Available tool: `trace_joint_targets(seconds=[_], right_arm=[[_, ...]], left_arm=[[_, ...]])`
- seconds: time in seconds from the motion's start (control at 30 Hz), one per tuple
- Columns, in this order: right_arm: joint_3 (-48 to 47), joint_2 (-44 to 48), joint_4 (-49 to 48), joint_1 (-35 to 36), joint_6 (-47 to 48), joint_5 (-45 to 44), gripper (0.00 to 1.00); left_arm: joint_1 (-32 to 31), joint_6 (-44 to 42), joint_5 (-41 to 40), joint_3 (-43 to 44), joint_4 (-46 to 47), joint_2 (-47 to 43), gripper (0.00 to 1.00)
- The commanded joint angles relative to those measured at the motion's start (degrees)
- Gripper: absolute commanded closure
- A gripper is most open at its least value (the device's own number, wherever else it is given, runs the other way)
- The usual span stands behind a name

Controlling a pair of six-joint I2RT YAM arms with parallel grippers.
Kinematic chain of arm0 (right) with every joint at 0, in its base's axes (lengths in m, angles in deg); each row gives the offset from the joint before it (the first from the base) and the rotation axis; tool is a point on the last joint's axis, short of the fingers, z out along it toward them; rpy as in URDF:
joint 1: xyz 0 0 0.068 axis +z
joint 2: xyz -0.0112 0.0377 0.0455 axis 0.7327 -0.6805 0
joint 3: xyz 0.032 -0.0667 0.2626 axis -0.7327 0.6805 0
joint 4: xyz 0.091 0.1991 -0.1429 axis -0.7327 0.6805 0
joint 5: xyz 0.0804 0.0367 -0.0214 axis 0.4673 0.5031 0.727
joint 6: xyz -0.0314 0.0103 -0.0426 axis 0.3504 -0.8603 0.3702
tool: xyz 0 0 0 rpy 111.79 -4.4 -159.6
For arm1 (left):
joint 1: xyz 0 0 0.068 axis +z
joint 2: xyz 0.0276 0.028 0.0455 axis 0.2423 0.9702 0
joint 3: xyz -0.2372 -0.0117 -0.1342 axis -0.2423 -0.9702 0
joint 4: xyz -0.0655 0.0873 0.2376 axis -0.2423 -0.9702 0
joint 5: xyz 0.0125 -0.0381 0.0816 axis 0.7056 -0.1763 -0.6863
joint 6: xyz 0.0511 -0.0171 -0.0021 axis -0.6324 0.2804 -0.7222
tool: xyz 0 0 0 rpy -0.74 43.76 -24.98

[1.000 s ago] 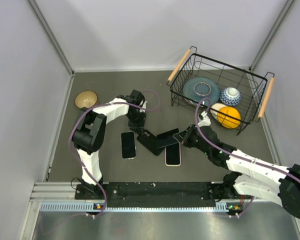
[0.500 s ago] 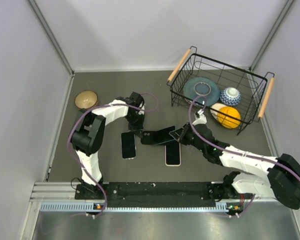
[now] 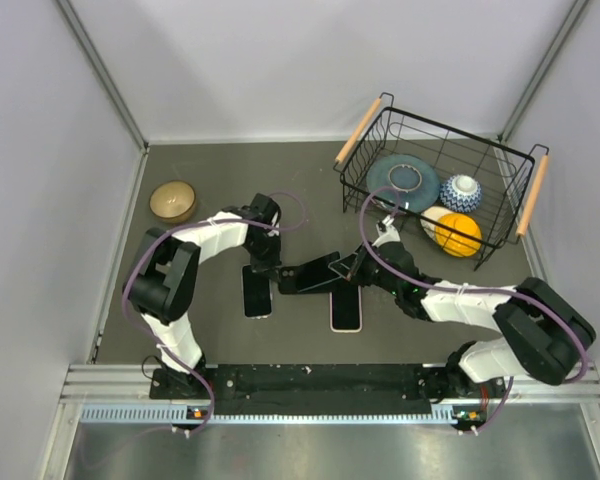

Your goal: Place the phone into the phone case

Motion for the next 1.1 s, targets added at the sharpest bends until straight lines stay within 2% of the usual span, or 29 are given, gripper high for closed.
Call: trace_joint_targets(seconds=[0.0,0.23,0.3,0.33,0.43,0.5,0.57,0.63,0.67,0.7,0.73,0.8,0.87,1.07], right_arm=[[-2.3,-4.1,-8.8,0.0,-1.3,6.2,1.0],[-2.9,-9.4,-11.8,-0.1,-4.0,8.9,1.0],[-2.9,-10.3,-12.0,-0.1,-4.2,8.9,1.0],[-2.7,-10.6,-11.9,-0.1,-4.4,8.7,1.0],[-2.3,-11.2,-11.9,-0.1,-4.5,8.4,1.0],[-2.3,-11.6,-12.0,0.0,-4.4,8.5,1.0],[-2.3,-12.1,-12.4,0.0,-4.6,8.8,1.0],[-2.3,-12.4,-12.4,-0.1,-4.4,8.8,1.0],[-2.3,-12.5,-12.3,-0.1,-4.5,8.7,1.0],[-2.3,-12.6,-12.4,-0.1,-4.5,8.8,1.0],[-2.3,-12.7,-12.5,-0.3,-4.5,9.1,1.0],[-2.1,-12.7,-12.6,-0.5,-4.4,9.2,1.0],[-2.0,-12.7,-12.7,-0.6,-4.5,9.3,1.0],[-1.0,-12.9,-14.5,-1.6,-4.9,10.1,1.0]], left_arm=[[0.0,1.8,2.7,-2.1,1.8,-3.5,0.94],[0.0,1.7,6.8,-4.2,3.4,-4.4,0.89],[0.0,2.1,6.9,-4.8,3.7,-5.4,0.83],[0.0,2.2,6.6,-5.0,3.7,-6.6,0.76],[0.3,2.5,5.3,-4.6,2.6,-8.9,0.68],[0.4,3.5,5.4,-4.4,2.4,-10.1,0.57],[0.6,4.5,5.3,-4.4,2.8,-11.7,0.54],[0.9,4.8,3.5,-4.4,2.9,-13.0,0.55],[1.0,4.9,2.1,-4.3,2.9,-13.2,0.61],[1.1,4.7,-0.1,-3.9,2.7,-13.4,0.69],[1.1,4.5,-4.8,-3.5,1.7,-13.4,0.82],[1.3,3.5,-8.3,-2.5,0.6,-12.4,1.0],[1.3,2.8,-11.5,-1.8,-0.5,-11.3,1.0],[1.2,1.7,-10.2,-1.0,0.7,-7.2,1.0]])
